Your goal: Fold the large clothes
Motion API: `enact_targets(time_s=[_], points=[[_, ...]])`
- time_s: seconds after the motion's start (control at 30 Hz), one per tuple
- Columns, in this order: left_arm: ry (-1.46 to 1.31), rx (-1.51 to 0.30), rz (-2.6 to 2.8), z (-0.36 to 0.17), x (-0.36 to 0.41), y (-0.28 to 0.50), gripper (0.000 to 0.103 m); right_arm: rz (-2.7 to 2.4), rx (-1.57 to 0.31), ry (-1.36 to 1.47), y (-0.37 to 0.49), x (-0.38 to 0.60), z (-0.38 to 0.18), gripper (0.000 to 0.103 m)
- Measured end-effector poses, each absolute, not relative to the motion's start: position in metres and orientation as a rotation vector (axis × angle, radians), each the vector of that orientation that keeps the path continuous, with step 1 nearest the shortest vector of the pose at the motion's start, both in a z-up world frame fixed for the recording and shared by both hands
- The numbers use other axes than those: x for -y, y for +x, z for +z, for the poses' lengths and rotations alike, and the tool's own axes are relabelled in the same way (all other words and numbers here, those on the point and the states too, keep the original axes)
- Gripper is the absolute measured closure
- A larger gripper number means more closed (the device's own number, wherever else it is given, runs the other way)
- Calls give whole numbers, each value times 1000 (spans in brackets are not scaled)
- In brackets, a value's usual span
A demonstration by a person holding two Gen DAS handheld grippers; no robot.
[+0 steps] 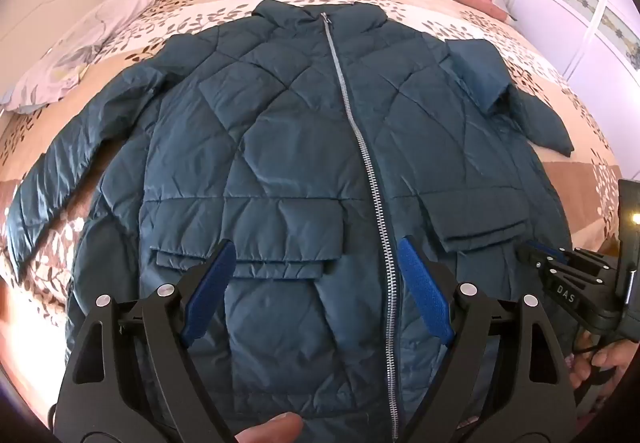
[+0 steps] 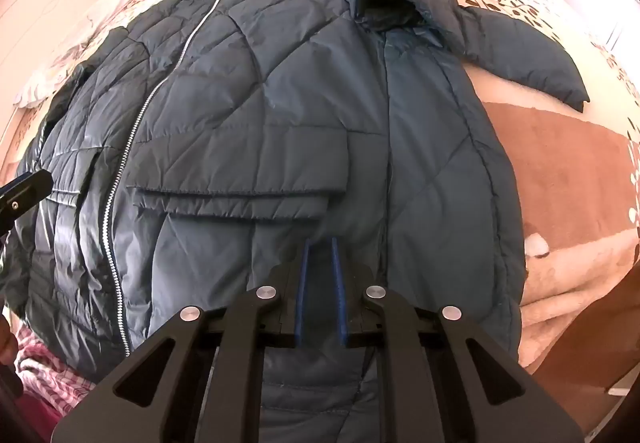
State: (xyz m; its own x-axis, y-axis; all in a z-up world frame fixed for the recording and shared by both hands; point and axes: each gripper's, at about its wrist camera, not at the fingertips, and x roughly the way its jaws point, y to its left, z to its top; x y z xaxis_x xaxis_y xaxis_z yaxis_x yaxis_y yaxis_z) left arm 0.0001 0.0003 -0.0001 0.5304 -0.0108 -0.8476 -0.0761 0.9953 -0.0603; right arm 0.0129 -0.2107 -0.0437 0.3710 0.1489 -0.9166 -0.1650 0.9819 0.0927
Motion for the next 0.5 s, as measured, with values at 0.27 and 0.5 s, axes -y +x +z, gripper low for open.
enact_targets(time_s=[0.27,0.5], points=[[-96,-1014,40,0,-3,0,20,202,-1175,-13,13,211,-44,89],[-92,-1015,42,0,0,0,20,203,-1176,-13,13,211,-45,89]])
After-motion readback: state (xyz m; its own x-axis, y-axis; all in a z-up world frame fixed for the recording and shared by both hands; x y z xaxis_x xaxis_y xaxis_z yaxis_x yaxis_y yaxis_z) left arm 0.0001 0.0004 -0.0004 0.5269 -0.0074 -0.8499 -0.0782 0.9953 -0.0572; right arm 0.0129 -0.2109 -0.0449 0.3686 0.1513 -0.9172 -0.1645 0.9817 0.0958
